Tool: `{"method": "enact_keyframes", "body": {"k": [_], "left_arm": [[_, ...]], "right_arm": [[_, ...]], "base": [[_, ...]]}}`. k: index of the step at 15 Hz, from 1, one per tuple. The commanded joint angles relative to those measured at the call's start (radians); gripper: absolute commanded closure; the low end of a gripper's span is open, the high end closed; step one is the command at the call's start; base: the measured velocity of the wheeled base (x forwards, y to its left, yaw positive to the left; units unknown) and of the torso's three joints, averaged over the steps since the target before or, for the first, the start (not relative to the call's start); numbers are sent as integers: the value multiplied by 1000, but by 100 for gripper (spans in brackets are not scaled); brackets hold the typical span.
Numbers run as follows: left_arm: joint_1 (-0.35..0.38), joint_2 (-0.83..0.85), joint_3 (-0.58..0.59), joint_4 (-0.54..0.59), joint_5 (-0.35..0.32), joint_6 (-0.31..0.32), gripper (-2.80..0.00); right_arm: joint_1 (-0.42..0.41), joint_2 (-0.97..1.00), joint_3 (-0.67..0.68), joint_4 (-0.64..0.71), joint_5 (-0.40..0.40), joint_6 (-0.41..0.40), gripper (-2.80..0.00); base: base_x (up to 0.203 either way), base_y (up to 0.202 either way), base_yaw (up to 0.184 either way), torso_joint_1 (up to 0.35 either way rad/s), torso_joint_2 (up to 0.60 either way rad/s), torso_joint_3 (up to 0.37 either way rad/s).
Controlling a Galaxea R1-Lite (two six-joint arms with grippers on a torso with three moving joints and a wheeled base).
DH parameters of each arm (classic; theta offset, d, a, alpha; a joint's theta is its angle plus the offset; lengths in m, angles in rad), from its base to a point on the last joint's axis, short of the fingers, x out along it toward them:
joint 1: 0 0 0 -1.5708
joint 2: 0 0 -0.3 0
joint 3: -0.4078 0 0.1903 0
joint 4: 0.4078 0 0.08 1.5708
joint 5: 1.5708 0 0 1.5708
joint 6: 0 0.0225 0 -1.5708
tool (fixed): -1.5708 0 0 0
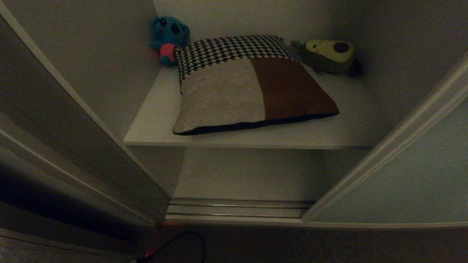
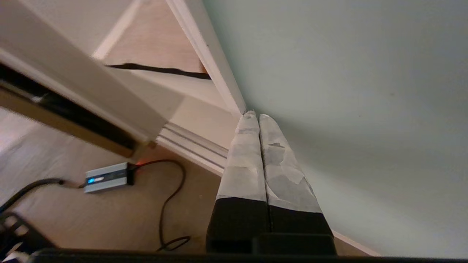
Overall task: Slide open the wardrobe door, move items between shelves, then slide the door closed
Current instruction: Close the door
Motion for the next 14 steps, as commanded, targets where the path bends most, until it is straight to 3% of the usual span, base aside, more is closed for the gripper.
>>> {"method": "enact_keyframes", "body": {"k": [1, 7, 14], "left_arm": [[0, 0, 0, 1, 0, 0, 0], [0, 0, 0, 1, 0, 0, 0], [0, 0, 0, 1, 0, 0, 0]], "right_arm": [[21, 31, -5, -6, -6, 0, 0], [181, 152, -46, -90, -72, -1, 0], [430, 145, -101, -73, -64, -6, 0]], "base": [[0, 0, 0, 0, 0, 0], [0, 0, 0, 0, 0, 0], [0, 0, 0, 0, 0, 0]]}}
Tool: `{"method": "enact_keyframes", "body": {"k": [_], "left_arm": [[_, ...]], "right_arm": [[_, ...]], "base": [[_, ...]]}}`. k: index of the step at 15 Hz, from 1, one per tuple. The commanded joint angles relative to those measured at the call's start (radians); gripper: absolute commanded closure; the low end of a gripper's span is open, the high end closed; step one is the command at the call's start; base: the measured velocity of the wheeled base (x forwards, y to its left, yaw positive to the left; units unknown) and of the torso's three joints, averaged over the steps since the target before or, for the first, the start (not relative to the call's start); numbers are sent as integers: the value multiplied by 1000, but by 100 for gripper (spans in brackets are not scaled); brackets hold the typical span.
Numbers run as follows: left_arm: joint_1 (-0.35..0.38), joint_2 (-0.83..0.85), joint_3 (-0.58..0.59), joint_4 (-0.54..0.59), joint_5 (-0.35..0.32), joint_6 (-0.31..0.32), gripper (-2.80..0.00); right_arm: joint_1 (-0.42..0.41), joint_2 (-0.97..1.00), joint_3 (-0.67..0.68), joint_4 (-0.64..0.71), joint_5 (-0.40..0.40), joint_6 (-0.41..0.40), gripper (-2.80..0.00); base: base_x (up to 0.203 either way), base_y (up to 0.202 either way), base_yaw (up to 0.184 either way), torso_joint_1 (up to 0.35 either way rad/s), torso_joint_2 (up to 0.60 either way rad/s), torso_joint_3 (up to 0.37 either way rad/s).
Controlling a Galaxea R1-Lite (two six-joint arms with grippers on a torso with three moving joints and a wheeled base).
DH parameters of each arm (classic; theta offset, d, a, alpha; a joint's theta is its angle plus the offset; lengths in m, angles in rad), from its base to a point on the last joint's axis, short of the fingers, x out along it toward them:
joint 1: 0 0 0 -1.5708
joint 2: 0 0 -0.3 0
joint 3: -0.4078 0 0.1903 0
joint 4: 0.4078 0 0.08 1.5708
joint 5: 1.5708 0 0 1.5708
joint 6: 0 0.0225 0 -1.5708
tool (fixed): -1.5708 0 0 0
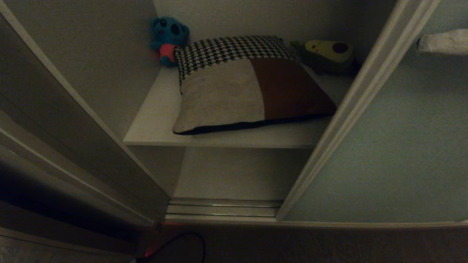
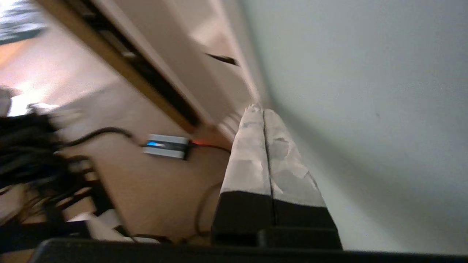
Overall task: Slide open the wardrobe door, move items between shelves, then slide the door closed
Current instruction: Close the door
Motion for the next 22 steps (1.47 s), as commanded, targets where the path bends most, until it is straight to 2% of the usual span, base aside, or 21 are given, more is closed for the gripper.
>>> {"method": "enact_keyframes", "body": {"k": [1, 3, 7, 9, 10, 12, 14, 16, 20, 22], "left_arm": [[0, 0, 0, 1, 0, 0, 0], [0, 0, 0, 1, 0, 0, 0], [0, 0, 0, 1, 0, 0, 0], [0, 0, 0, 1, 0, 0, 0], [0, 0, 0, 1, 0, 0, 0], [0, 0, 0, 1, 0, 0, 0], [0, 0, 0, 1, 0, 0, 0], [0, 0, 0, 1, 0, 0, 0], [0, 0, 0, 1, 0, 0, 0], [0, 0, 0, 1, 0, 0, 0]], "right_arm": [[74, -46, 8, 23, 11, 3, 0], [117, -110, 20, 61, 37, 2, 0], [123, -256, 50, 163, 160, 5, 0], [104, -332, 113, 209, 167, 8, 0], [56, -362, 147, 217, 161, 9, 0], [-93, -412, 200, 221, 111, 12, 0], [-239, -444, 224, 220, 26, 13, 0], [-473, -461, 231, 220, -59, 17, 0], [-1000, -471, 256, 194, -243, 18, 0], [-1252, -468, 286, 187, -306, 21, 0]], "base": [[0, 0, 0, 0, 0, 0], [0, 0, 0, 0, 0, 0], [0, 0, 0, 0, 0, 0], [0, 0, 0, 0, 0, 0], [0, 0, 0, 0, 0, 0], [0, 0, 0, 0, 0, 0], [0, 0, 0, 0, 0, 0], [0, 0, 0, 0, 0, 0], [0, 0, 0, 0, 0, 0], [0, 0, 0, 0, 0, 0]]}}
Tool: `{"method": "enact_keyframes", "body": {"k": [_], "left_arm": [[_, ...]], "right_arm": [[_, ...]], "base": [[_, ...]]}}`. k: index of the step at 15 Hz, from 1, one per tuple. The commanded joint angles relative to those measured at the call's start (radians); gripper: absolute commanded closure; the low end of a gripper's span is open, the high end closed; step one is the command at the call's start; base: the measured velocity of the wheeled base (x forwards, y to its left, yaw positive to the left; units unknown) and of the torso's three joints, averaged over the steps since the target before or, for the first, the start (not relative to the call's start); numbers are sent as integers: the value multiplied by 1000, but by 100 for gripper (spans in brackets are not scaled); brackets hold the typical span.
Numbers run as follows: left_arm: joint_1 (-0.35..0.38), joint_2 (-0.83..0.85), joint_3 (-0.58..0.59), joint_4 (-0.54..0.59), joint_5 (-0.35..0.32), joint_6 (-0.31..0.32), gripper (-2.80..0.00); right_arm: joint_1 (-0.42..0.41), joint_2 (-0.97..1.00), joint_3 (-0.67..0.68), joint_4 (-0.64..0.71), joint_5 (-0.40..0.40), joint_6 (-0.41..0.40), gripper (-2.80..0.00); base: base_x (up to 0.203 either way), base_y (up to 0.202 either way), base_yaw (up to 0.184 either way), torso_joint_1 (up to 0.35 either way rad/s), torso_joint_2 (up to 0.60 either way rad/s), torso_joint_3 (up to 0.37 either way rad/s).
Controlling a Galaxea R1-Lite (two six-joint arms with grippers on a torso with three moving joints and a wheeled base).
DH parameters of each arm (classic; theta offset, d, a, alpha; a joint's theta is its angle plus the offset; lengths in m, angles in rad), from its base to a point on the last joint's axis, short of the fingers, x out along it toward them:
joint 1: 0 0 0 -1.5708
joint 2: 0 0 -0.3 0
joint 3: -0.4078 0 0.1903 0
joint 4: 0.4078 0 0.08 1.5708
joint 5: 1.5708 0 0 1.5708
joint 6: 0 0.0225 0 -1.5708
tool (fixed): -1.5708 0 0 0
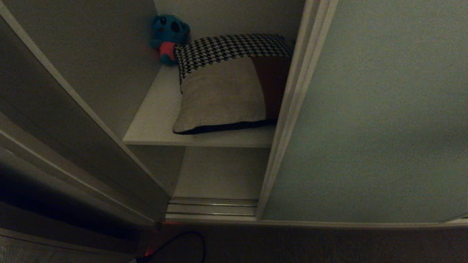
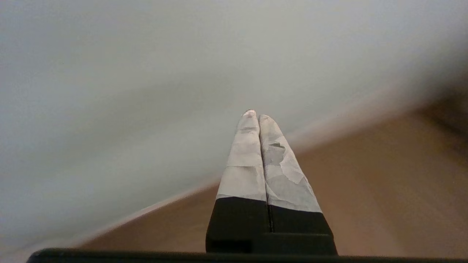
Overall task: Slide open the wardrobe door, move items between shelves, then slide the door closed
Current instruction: Close the door
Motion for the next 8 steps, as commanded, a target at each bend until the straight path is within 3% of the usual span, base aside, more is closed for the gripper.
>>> {"method": "enact_keyframes", "body": {"k": [1, 4, 8], "left_arm": [[0, 0, 0, 1, 0, 0, 0], [0, 0, 0, 1, 0, 0, 0], [0, 0, 0, 1, 0, 0, 0]], "right_arm": [[-213, 2, 31, 1, -28, 3, 0], [-489, 76, 62, -13, -69, 68, 0], [-731, 298, 34, -206, -45, 109, 0]], "base": [[0, 0, 0, 0, 0, 0], [0, 0, 0, 0, 0, 0], [0, 0, 0, 0, 0, 0]]}}
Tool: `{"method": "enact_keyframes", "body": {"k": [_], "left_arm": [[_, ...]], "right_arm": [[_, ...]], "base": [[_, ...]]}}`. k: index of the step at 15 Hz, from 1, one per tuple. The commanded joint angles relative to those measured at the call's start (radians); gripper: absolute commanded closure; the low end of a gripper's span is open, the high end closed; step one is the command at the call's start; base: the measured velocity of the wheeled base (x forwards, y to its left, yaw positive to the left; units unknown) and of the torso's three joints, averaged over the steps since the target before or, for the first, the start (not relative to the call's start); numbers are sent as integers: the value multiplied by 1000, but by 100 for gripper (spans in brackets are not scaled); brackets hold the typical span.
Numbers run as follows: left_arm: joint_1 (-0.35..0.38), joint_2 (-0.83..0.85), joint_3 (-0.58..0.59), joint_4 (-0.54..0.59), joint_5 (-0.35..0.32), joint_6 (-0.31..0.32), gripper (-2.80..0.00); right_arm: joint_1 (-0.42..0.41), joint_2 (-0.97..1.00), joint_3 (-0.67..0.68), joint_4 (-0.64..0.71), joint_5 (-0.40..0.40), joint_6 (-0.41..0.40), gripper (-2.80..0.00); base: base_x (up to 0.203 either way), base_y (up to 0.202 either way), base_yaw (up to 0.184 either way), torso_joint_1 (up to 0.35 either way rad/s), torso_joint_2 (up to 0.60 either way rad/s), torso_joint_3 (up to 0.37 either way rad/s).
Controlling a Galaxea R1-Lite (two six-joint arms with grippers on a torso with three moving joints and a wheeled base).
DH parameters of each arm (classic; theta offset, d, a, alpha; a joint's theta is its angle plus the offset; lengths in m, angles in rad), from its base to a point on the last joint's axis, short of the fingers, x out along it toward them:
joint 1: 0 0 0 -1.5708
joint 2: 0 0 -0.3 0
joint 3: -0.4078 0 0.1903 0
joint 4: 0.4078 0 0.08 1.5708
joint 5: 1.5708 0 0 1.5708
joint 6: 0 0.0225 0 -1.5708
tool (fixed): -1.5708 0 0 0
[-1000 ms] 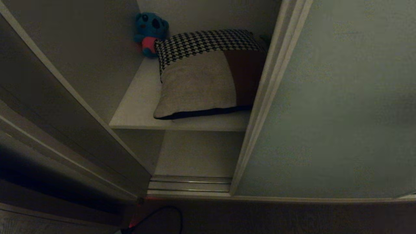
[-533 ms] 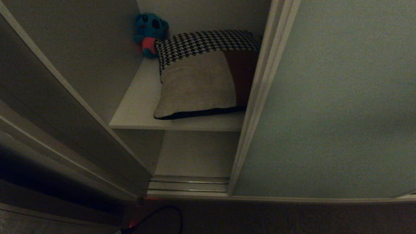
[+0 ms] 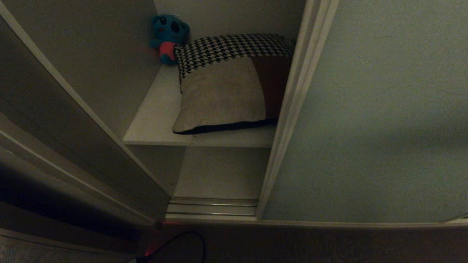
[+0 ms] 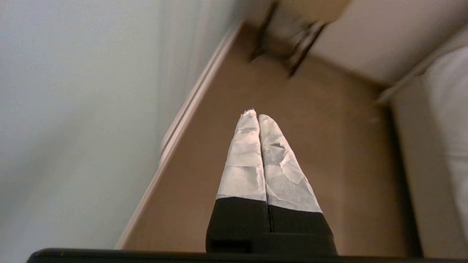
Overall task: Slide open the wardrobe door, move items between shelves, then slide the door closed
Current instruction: Close the door
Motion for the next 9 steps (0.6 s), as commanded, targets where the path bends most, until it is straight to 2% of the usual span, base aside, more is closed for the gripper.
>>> {"method": "enact_keyframes", "body": {"k": [1, 4, 7, 9], "left_arm": [[0, 0, 0, 0, 0, 1, 0], [0, 0, 0, 0, 0, 1, 0], [0, 0, 0, 0, 0, 1, 0], [0, 0, 0, 0, 0, 1, 0]], "right_arm": [[-84, 147, -31, -70, 9, 2, 0], [-164, 326, -181, -152, 22, 5, 0], [-189, 525, -335, -223, 50, 4, 0], [-192, 642, -449, -255, 131, 4, 0]], "base": [[0, 0, 0, 0, 0, 0], [0, 0, 0, 0, 0, 0], [0, 0, 0, 0, 0, 0], [0, 0, 0, 0, 0, 0]]}}
